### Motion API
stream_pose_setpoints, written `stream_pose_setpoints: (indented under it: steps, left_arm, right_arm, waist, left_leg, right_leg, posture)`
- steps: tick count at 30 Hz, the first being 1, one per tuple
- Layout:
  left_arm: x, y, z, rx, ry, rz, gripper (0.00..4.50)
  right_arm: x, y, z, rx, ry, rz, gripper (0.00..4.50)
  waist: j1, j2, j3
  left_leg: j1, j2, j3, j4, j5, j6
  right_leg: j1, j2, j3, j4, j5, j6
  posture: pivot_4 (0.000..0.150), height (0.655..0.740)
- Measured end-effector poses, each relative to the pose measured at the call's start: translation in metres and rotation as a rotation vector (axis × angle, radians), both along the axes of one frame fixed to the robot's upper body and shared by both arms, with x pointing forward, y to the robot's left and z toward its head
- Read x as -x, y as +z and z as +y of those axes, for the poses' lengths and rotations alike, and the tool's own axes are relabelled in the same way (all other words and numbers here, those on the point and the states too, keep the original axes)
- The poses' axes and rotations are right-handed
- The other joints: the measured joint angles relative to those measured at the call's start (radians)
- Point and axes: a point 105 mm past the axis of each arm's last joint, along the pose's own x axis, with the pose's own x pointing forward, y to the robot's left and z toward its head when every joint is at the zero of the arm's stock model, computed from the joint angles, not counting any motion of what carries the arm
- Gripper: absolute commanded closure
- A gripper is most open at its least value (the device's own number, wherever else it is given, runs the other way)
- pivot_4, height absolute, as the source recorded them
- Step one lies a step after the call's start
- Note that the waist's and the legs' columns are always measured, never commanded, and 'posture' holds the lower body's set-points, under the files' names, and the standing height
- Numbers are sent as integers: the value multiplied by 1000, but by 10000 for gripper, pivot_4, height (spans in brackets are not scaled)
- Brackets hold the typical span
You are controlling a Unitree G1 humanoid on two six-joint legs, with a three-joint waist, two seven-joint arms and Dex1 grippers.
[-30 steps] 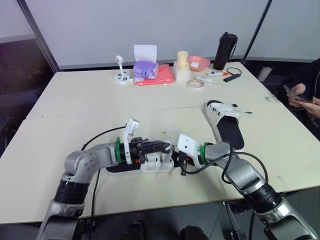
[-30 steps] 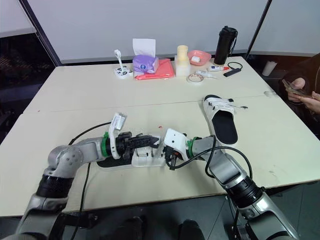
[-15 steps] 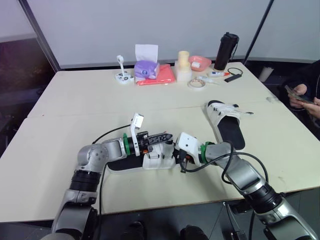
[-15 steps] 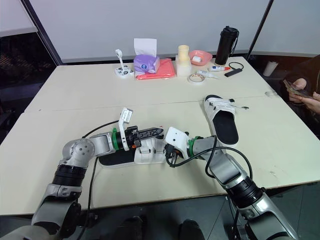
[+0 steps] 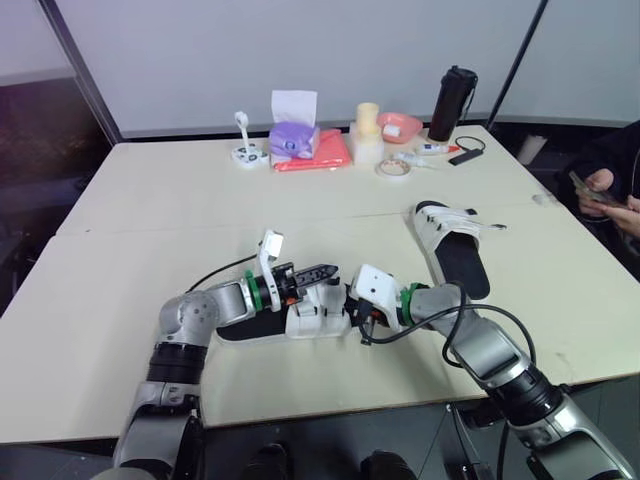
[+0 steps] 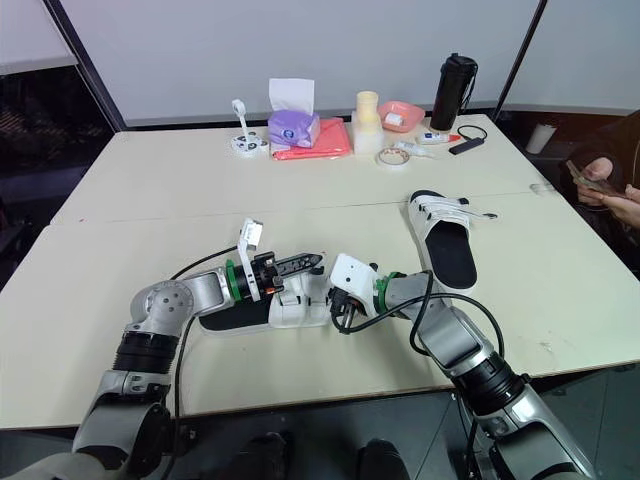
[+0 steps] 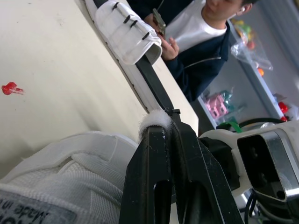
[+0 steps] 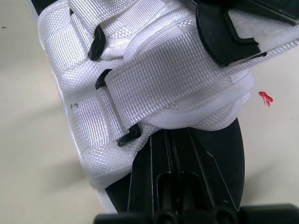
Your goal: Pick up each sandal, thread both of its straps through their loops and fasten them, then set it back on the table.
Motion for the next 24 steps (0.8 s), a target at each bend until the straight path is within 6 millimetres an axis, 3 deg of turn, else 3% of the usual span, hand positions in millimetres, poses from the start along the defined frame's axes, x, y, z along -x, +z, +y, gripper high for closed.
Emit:
stream_pose_setpoints:
  steps: [3, 4, 7, 11, 15, 20, 24]
  left_arm:
    - [-4, -6, 0, 27, 23, 48, 44418]
    - [-6, -7, 0, 42, 32, 67, 41660]
    - [-11, -6, 1, 75, 53, 101, 31714]
    - [-22, 4, 9, 95, 120, 78, 13872]
    - [-38, -6, 34, -2, 266, 77, 13872]
    - [-39, -12, 32, -27, 281, 81, 13872]
    - [-45, 0, 34, -11, 298, 50, 13872]
  right_arm:
    - [-1, 0, -1, 3, -4, -1, 45000]
    - [-1, -1, -1, 5, -6, -2, 45000]
    - [-2, -1, -2, 8, -10, -3, 45000]
    - [-1, -2, -2, 10, -11, 0, 45000]
    - [0, -2, -2, 7, 2, 4, 45000]
    - [0, -1, -1, 7, 4, 3, 45000]
    - [0, -1, -1, 7, 4, 3, 45000]
  waist:
    - [1, 0, 0]
    - [2, 0, 0]
    - [4, 0, 0]
    - [5, -1, -1]
    - [1, -1, -1]
    - [0, -2, -1]
    - [-1, -2, -1]
  left_leg:
    - [0, 0, 0, 2, 0, 0]
    - [0, 0, 0, 3, 0, 0]
    - [0, 0, -1, 4, 0, 0]
    - [2, 0, -1, 5, 0, 0]
    - [1, -1, -1, 4, -1, 0]
    - [1, -1, -1, 4, -1, 0]
    - [1, -1, -1, 4, -1, 0]
  right_leg:
    - [1, 0, 0, 1, 0, 0]
    - [1, 0, 0, 1, 0, 0]
    - [1, 0, 0, 3, 0, 0]
    - [2, 0, 0, 3, 0, 0]
    - [2, 0, 0, 3, -1, 1]
    - [1, 0, 0, 3, -1, 1]
    - [1, 0, 0, 3, -1, 1]
  posture:
    - [1500, 7400]
    - [1500, 7400]
    - [1500, 7400]
    - [1500, 7400]
    - [1500, 7400]
    - [1500, 7400]
    - [1500, 7400]
